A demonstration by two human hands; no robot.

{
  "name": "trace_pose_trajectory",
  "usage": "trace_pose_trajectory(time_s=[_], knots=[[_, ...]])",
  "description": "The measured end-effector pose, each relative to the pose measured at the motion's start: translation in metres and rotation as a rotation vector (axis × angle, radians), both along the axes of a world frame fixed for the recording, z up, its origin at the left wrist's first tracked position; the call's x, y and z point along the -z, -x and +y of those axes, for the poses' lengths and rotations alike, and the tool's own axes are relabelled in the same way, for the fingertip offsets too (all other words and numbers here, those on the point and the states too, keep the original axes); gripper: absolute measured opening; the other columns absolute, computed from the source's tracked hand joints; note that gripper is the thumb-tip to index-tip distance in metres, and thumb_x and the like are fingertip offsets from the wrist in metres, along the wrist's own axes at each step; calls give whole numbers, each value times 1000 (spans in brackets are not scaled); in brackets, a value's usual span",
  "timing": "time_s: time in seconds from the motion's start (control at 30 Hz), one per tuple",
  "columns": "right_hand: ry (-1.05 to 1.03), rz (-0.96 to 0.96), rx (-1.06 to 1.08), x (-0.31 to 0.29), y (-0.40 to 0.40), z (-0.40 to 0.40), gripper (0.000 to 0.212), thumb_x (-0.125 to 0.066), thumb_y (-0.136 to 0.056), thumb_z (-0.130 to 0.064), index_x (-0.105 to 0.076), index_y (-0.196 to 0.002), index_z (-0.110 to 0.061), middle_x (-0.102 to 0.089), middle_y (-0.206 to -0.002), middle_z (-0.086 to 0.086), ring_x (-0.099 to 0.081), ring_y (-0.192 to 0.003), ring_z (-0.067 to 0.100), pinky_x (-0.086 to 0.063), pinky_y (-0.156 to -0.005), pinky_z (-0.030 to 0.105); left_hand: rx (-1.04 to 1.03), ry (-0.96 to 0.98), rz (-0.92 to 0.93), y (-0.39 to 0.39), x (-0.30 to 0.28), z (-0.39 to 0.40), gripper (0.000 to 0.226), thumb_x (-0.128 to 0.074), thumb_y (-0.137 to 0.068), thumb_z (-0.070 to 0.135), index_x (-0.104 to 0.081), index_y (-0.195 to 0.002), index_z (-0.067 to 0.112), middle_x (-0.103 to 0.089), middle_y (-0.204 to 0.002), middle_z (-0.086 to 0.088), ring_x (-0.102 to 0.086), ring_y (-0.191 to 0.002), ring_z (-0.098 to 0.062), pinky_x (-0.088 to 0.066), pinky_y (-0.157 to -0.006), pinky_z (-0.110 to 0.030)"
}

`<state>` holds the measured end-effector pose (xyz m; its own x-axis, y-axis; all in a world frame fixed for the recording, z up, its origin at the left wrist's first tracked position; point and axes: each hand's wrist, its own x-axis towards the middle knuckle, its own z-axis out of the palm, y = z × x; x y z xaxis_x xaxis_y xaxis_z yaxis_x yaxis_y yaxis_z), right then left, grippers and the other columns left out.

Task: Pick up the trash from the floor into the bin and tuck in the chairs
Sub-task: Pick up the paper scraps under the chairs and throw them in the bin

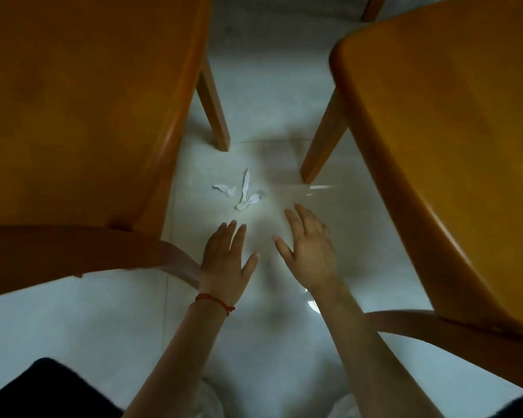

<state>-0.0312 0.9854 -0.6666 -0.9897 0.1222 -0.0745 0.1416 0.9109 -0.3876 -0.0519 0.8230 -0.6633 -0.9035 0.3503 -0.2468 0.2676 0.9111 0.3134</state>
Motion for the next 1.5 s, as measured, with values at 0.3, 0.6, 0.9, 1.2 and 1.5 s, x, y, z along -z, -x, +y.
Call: trace_pose_trajectory(time_s=[0.3,0.6,0.9,1.2,1.5], knots=[[10,-54,-162,139,67,-22,53,-40,-95,-38,-30,-141,-13,-26,-149,10,-24,-135,26,-18,-108,38,-197,-74,81,15,109,-13,66,-34,-88,50,-35,-139,7,-33,-146,-15,-23,-137,-30,-14,-109,-35],[-14,24,-316,191,138,-32,51,-48,-91,-23,-33,-139,-13,-32,-147,7,-22,-136,23,-15,-108,35,-292,-127,103,11,145,-21,64,-30,-93,52,-19,-145,16,-15,-153,-4,-4,-141,-18,-1,-109,-26],[-35,124,-308,221,131,-30,20,-75,-64,-3,-70,-83,-7,-67,-93,11,-60,-89,35,-45,-81,43,-311,-182,110,13,160,-24,64,-32,-92,51,-24,-144,15,-20,-152,-5,-8,-140,-19,-4,-109,-26],[75,219,21,211,96,-5,14,-64,-68,-20,-69,-67,-7,-65,-67,10,-60,-79,35,-38,-79,38,-284,-193,161,33,175,-10,66,-33,-83,48,-51,-126,1,-50,-132,-21,-42,-124,-38,-31,-101,-45],[282,277,139,202,72,20,23,-68,-78,-18,-61,-63,-3,-60,-59,13,-49,-58,25,-35,-57,29,-379,-269,168,114,211,11,54,-57,-77,28,-55,-118,-7,-54,-121,-31,-47,-115,-46,-38,-96,-51]])
